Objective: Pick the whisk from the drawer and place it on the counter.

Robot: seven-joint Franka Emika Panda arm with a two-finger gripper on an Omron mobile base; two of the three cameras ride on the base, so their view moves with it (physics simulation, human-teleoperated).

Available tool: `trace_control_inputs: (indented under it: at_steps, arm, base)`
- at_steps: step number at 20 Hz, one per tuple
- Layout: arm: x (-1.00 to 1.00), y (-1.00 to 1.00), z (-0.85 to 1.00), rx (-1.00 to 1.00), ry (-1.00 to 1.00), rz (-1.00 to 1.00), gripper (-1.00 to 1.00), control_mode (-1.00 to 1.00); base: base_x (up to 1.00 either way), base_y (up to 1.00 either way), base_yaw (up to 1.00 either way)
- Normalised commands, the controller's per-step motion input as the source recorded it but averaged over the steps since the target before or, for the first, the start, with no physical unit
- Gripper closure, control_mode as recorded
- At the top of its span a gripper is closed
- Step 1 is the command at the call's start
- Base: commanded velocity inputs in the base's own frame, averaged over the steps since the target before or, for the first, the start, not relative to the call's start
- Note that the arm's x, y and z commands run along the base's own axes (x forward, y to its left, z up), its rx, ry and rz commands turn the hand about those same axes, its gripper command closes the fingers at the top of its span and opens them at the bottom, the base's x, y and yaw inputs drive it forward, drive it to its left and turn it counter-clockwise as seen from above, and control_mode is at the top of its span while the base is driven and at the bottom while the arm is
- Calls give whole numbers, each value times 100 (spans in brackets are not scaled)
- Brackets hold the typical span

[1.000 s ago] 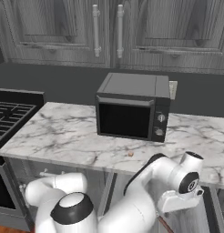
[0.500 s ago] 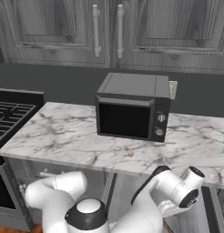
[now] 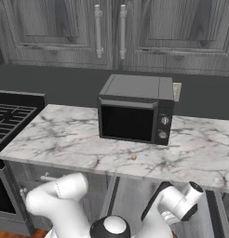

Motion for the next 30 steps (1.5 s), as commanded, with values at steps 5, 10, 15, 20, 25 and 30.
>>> trace_control_inputs:
  at_steps: [5,10,15,20,25,30]
  arm:
    - [17,-18,-80,1,0,0,-100,-100]
    - [-56,-3,-71,0,0,0,100,-100]
    - [-100,0,-85,0,-1,0,100,-100]
    - [-89,14,-98,-2,-1,0,100,-100]
    - [-41,80,-100,-13,0,0,100,-100]
    - [-55,100,-100,-20,3,0,100,-100]
  base:
    - [0,0,0]
    - [0,0,0]
    - [0,0,0]
    - [0,0,0]
    - [0,0,0]
    - [0,0,0]
